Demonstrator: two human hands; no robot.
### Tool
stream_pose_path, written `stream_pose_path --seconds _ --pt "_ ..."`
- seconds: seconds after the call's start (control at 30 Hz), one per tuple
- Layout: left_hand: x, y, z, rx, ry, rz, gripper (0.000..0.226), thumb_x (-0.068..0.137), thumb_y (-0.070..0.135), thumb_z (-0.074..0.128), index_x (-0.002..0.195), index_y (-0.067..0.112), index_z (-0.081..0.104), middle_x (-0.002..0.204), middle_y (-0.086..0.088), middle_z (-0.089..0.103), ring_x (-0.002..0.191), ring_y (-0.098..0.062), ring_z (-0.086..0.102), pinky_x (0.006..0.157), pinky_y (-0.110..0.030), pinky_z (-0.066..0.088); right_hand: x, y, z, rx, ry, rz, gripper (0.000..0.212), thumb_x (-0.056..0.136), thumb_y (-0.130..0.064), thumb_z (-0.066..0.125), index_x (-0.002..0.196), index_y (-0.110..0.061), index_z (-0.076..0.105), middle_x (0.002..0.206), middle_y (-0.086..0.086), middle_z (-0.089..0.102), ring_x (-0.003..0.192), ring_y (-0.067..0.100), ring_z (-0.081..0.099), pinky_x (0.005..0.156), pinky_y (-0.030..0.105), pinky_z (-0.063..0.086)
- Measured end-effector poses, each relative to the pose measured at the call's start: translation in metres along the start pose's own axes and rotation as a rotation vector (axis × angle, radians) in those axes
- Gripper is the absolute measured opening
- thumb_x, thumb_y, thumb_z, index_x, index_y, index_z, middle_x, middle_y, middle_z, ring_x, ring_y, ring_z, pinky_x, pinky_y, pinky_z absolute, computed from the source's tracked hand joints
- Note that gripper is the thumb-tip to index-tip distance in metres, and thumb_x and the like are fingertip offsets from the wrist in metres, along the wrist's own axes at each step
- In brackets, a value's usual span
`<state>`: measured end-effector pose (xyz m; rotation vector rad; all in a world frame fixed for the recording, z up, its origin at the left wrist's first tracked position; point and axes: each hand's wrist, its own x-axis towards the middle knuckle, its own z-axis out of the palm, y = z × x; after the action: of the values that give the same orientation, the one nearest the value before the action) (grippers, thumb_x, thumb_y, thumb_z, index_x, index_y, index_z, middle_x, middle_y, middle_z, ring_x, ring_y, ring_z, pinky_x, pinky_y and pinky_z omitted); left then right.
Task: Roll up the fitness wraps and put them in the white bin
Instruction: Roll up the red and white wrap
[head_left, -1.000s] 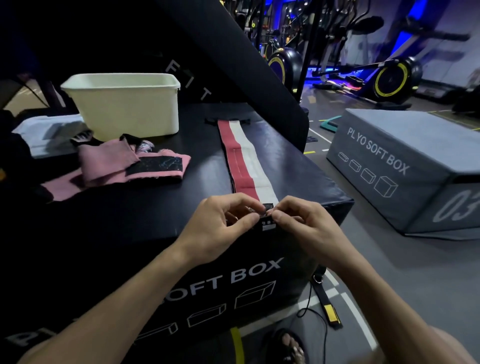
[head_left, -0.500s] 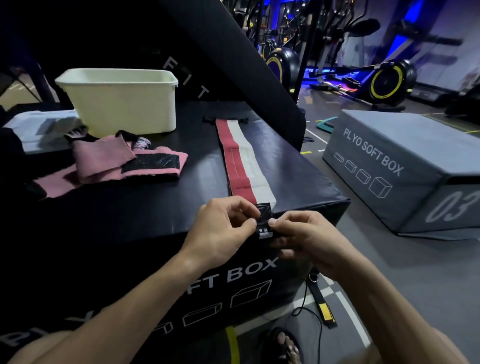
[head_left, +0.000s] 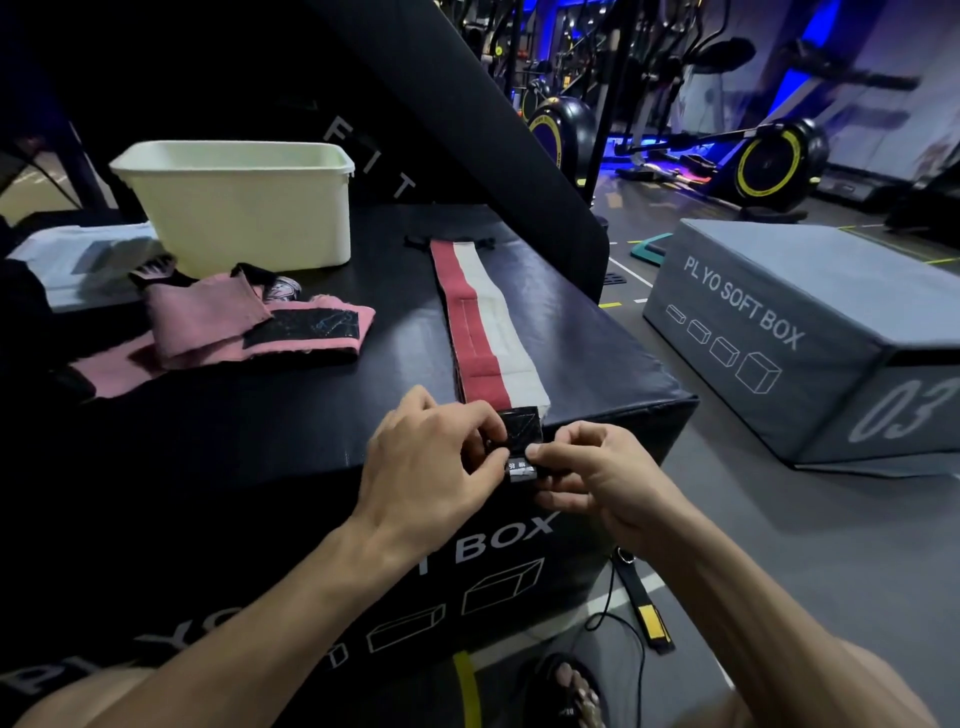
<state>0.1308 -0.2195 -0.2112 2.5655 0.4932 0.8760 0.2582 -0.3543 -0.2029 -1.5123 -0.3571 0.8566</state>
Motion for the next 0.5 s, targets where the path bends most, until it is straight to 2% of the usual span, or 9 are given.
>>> stream_pose_path --seconds 0.1,0.2,0.37,0.5 --pt "-0.001 -0.012 -0.001 -0.024 -0.015 0.238 0.01 0.087 0.042 0.076 0.092 0.033 0.076 0.089 0.019 0.064 0.091 -0.01 0.049 0.077 -0.029 0.05 0.001 0.0 -0.001 0.007 -0.011 -0.002 0.031 0.086 0.002 0.074 0.071 -0.013 0.053 0.072 0.013 0.062 0.055 0.018 0.062 0.057 0.028 0.06" --pt "-0.004 -0.022 0.002 0.044 -0.057 0.392 0.024 0.085 0.048 0.075 0.098 0.028 0.077 0.099 0.016 0.066 0.096 -0.014 0.056 0.083 -0.03 0.053 0.002 0.001 0.0 0.003 -0.018 -0.005 0.03 0.086 0.002 0.074 0.07 -0.013 0.054 0.073 0.012 0.063 0.057 0.019 0.061 0.059 0.029 0.06" --pt "-0.002 -0.023 0.009 0.068 0.002 0.48 0.013 0.089 0.031 0.072 0.094 0.019 0.076 0.092 0.007 0.07 0.089 -0.02 0.061 0.078 -0.036 0.055 0.004 0.003 0.0 0.011 -0.033 -0.006 0.028 0.086 0.002 0.073 0.07 -0.013 0.056 0.072 0.01 0.063 0.058 0.019 0.062 0.058 0.027 0.06" --pt "-0.001 -0.025 0.011 -0.018 -0.058 0.406 0.019 0.093 0.036 0.066 0.097 0.021 0.075 0.092 0.01 0.07 0.089 -0.013 0.057 0.078 -0.033 0.054 0.002 0.006 -0.002 -0.059 -0.006 -0.137 0.019 0.088 -0.002 0.075 0.079 -0.006 0.059 0.071 0.011 0.064 0.056 0.019 0.063 0.054 0.027 0.057"
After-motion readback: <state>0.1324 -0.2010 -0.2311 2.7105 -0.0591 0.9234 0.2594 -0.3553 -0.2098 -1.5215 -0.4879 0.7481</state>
